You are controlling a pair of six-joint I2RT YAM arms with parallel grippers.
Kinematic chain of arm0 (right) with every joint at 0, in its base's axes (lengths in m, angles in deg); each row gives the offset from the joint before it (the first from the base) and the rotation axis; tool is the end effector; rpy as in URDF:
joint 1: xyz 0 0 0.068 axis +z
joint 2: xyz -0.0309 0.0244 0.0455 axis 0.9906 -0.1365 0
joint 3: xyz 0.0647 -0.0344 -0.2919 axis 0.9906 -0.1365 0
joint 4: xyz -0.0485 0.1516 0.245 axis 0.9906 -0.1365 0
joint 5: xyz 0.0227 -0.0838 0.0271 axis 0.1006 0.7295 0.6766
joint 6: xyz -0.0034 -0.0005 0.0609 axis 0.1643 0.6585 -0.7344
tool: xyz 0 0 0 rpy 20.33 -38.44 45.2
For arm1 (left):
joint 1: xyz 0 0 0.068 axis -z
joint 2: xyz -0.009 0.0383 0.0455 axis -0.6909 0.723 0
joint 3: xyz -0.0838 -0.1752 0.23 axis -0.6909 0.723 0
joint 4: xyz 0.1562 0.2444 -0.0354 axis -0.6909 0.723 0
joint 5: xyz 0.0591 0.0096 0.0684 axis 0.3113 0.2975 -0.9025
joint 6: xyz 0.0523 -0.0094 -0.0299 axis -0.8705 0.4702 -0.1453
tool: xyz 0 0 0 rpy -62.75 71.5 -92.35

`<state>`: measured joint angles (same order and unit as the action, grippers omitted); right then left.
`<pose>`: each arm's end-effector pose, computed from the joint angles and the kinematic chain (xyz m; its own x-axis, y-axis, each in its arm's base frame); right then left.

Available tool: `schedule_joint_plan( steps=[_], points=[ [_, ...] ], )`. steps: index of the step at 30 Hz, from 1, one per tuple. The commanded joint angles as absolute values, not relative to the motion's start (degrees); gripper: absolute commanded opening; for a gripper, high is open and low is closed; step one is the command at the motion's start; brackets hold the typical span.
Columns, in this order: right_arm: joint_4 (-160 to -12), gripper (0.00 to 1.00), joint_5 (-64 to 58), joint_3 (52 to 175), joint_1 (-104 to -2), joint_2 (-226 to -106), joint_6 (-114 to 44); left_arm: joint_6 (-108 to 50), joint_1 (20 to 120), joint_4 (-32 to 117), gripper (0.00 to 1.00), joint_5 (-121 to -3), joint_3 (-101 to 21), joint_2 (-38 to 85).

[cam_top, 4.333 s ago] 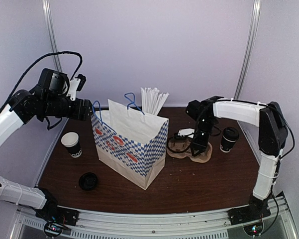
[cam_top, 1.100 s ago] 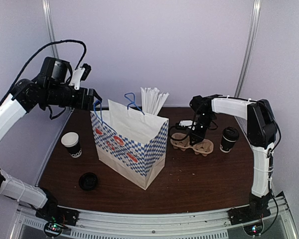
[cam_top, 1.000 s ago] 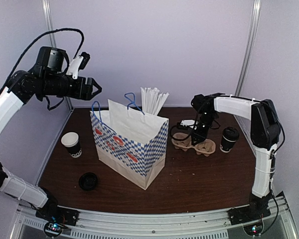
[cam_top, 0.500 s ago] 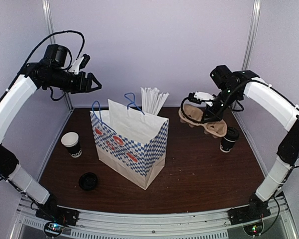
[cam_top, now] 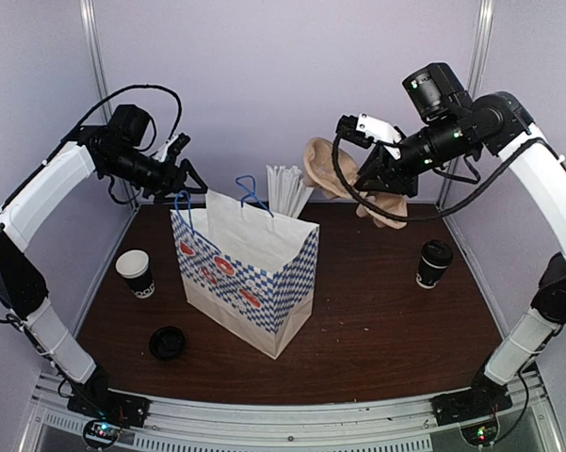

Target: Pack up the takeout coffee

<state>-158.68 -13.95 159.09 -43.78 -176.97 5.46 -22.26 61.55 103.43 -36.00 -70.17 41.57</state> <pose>0.2468 0.2135 0.5139 -0.0293 -0.6947 -0.7187 -0.9389 0.2658 -0.2186 0.3480 -0.1390 0.4252 -0.8758 0.0067 -0.4826 0.3427 0.7128 -0.6119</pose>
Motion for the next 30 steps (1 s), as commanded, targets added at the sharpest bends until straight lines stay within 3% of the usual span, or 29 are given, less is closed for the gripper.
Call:
schedule_joint_plan(
  steps=[1, 5, 8, 18, 30],
  points=[
    [-158.73, 0.19, -14.26, 163.66, -37.86, -179.78, 5.09, -23.78, 63.45, 109.63, 0.71, -40.95, -70.80, 41.73],
    [-157.01, 0.19, -11.54, 171.17, -32.41, -183.71, 6.06, -24.81, 66.53, 112.75, 0.70, -45.25, -71.65, 43.46],
    [-153.62, 0.19, -10.57, 176.48, -29.64, -186.66, 4.72, -25.20, 68.90, 115.37, 0.60, -51.36, -72.80, 44.82],
    [-149.92, 0.19, -11.83, 182.05, -25.66, -191.57, 1.63, -18.64, 72.78, 111.94, 0.00, -49.95, -70.99, 41.28],
    [-149.83, 0.19, -8.90, 171.59, -21.45, -189.01, -0.05, -0.60, 77.37, 98.25, 0.00, -45.10, -61.86, 33.45]
  ],
)
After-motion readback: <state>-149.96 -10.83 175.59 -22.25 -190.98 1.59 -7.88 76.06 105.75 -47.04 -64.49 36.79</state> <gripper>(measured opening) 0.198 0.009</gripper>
